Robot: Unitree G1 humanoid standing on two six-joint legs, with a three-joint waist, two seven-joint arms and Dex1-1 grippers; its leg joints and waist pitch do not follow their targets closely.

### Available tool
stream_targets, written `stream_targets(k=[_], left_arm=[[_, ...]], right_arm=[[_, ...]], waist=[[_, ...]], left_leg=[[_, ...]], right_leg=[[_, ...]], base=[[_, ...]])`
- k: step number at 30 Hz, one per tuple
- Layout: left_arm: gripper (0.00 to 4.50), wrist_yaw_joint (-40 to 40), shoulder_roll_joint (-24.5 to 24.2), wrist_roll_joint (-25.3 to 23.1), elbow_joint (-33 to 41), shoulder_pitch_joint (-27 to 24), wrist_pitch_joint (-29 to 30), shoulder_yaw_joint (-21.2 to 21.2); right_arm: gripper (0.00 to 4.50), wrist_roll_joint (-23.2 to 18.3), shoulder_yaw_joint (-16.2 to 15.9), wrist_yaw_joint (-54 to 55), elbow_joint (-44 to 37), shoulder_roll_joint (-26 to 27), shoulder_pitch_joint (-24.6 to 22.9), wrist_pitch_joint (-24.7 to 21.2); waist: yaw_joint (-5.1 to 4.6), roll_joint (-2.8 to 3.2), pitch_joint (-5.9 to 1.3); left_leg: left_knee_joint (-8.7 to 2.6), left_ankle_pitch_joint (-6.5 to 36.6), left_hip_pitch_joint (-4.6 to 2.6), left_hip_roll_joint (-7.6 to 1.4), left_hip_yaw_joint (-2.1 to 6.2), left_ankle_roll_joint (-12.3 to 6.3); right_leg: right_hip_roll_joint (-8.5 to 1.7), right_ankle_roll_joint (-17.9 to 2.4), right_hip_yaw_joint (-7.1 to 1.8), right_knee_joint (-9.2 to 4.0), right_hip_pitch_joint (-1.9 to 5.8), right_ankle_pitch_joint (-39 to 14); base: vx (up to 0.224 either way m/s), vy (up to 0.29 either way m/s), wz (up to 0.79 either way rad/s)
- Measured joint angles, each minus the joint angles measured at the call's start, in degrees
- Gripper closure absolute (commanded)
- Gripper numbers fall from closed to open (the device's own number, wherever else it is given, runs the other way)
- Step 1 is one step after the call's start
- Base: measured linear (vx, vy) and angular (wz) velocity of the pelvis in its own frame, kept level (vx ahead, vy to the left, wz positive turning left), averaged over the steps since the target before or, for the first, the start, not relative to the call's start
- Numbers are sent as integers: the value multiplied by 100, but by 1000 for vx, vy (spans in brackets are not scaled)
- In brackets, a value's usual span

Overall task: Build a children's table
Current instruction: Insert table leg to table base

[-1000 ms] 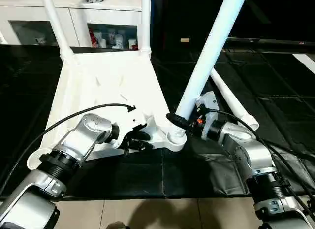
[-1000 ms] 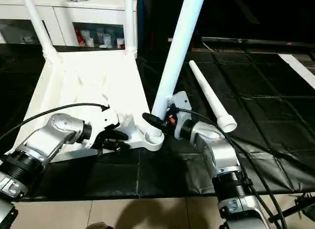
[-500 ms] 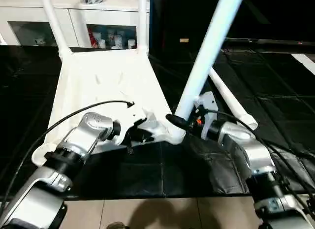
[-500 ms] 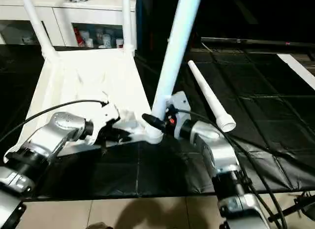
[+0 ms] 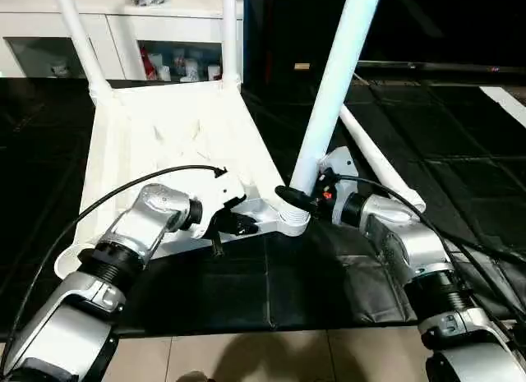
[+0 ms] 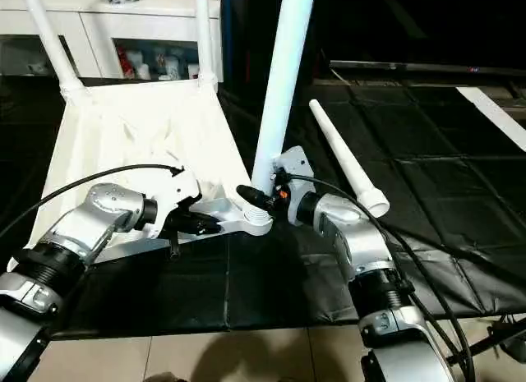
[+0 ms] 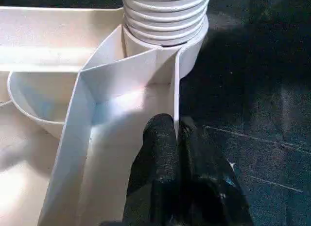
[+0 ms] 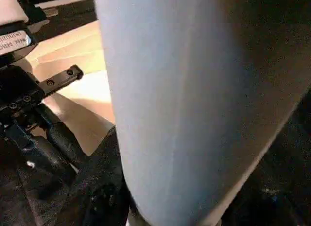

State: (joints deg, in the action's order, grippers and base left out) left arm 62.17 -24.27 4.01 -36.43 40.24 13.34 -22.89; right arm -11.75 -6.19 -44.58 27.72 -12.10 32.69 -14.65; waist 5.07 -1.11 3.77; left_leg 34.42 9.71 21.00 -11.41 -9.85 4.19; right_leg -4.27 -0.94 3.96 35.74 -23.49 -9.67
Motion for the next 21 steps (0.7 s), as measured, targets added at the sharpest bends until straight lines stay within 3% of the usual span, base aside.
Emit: stream_targets(k=[4,6,9,10,16,18,21], left_arm=[[450,-61,83,-30,-76,44,74,38],[407,-64,108,-29,-97,49,88,63],[390,-128,135,-40,-121,50,98,105],[366,-137,155,-43,-146,50,98,132],[366,-199,222,-40,-217,50,135,187],[400,-188,222,-45,-218,50,135,187],[405,-127,232,-45,-218,49,135,184]], right_arm=[[259,-46,75,-18,202,20,30,161],[259,-47,90,-17,224,27,30,174],[259,-46,111,-30,231,32,29,177],[259,-46,126,-39,233,35,28,177],[259,-63,133,-94,281,51,23,274],[259,-64,132,-97,287,51,22,284],[259,-57,137,-95,294,51,22,293]], waist=[[7,0,0],[8,0,0],[9,0,0],[9,0,0],[2,0,0],[3,0,0],[5,0,0]], left_leg=[[2,0,-5,1,0,0],[4,0,-7,1,0,0],[3,0,-6,1,0,0],[3,0,-6,1,0,0],[1,0,-4,1,1,0],[1,0,-4,1,1,0],[1,0,-4,1,1,0]], right_leg=[[-2,-1,0,-1,9,1],[-3,-2,0,-1,11,1],[-4,-1,1,-1,12,1],[-4,-1,1,-1,11,1],[-3,0,1,-4,9,0],[-3,-1,2,-3,9,1],[-3,-1,2,-3,9,1]], base=[[0,0,0],[0,0,0],[0,0,0],[0,0,0],[0,0,0],[0,0,0],[0,0,0]])
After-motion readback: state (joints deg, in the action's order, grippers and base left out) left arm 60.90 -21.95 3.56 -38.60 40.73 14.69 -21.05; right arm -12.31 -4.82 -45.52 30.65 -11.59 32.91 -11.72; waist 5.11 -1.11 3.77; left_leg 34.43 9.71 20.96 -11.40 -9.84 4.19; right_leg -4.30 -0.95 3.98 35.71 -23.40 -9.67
